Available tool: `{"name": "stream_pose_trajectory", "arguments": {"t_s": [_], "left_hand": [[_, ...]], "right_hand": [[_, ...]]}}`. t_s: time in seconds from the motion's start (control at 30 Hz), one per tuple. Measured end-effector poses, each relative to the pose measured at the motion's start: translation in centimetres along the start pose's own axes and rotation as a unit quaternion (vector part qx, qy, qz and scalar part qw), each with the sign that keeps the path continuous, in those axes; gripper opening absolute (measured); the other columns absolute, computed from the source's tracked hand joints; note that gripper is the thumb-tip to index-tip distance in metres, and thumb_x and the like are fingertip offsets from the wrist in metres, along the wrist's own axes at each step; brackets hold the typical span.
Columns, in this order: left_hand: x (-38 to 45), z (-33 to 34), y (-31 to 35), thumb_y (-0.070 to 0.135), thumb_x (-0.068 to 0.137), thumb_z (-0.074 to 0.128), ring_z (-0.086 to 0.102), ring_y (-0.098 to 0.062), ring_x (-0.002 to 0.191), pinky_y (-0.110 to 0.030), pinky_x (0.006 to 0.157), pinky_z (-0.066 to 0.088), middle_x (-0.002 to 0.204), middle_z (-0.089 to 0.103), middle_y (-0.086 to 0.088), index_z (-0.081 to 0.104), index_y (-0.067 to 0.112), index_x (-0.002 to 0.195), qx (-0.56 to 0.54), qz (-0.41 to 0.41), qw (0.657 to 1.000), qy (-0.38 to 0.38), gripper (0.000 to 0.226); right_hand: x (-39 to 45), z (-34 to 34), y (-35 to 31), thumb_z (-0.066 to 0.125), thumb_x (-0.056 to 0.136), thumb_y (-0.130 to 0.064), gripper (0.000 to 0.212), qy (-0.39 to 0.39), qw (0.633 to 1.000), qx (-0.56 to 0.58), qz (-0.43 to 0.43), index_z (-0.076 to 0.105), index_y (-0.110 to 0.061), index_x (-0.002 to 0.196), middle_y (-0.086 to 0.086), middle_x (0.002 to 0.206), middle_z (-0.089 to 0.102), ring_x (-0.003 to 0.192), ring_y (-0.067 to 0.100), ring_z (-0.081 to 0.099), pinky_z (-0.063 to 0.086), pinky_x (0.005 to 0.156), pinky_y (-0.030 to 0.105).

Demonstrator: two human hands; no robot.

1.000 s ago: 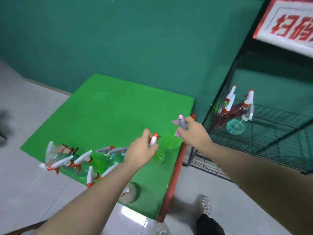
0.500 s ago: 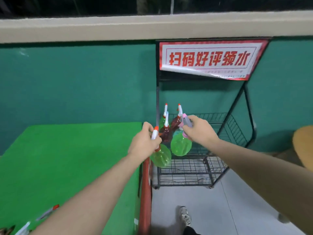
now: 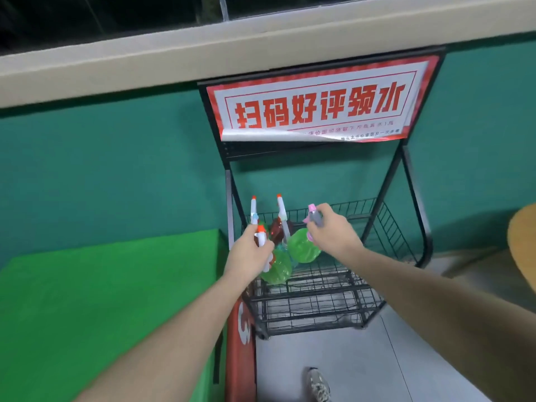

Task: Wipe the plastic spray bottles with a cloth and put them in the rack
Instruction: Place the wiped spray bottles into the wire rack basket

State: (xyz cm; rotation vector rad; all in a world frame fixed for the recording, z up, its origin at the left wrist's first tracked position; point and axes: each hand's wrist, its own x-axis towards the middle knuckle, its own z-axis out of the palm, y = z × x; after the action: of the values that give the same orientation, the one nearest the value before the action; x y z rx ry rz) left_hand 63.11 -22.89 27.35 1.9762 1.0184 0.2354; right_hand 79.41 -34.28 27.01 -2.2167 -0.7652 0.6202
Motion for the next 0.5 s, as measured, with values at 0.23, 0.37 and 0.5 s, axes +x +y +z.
{"name": "stream_pose_trajectory", "arguments": {"t_s": [0.23, 0.37, 0.5], "left_hand": [[3.8, 2.0, -0.8, 0.020, 0.098, 0.056, 0.060, -0.005, 0.051, -0.014, 0.043, 0.039, 0.077, 0.071, -0.001, 0.054, 0.024, 0.108, 0.011, -0.052, 0.998, 0.030, 0.011], [4.8, 3.0, -1.6, 0.019, 0.099, 0.056, 0.049, 0.002, 0.040, -0.012, 0.039, 0.032, 0.068, 0.062, 0.006, 0.053, 0.022, 0.103, 0.037, -0.065, 0.996, 0.040, 0.006], [5.7, 3.6, -2.2, 0.017, 0.099, 0.057, 0.058, -0.008, 0.051, -0.020, 0.044, 0.043, 0.074, 0.067, -0.002, 0.053, 0.020, 0.105, 0.043, -0.072, 0.996, 0.030, 0.007]], "right_hand": [[3.8, -0.7, 1.7, 0.041, 0.100, -0.039, 0.021, -0.019, 1.000, -0.004, -0.008, 0.052, -0.024, 0.108, 0.002, 0.081, 0.073, 0.072, 0.024, 0.072, 0.061, 0.068, 0.048], [5.0, -1.1, 2.9, 0.046, 0.096, -0.040, 0.017, -0.040, 0.999, 0.003, -0.012, 0.051, -0.027, 0.106, -0.001, 0.085, 0.074, 0.071, 0.021, 0.072, 0.061, 0.068, 0.047], [5.7, -1.0, 3.9, 0.048, 0.093, -0.033, 0.016, -0.043, 0.999, 0.019, 0.003, 0.051, -0.029, 0.108, -0.007, 0.089, 0.074, 0.072, 0.022, 0.072, 0.061, 0.068, 0.048]]}}
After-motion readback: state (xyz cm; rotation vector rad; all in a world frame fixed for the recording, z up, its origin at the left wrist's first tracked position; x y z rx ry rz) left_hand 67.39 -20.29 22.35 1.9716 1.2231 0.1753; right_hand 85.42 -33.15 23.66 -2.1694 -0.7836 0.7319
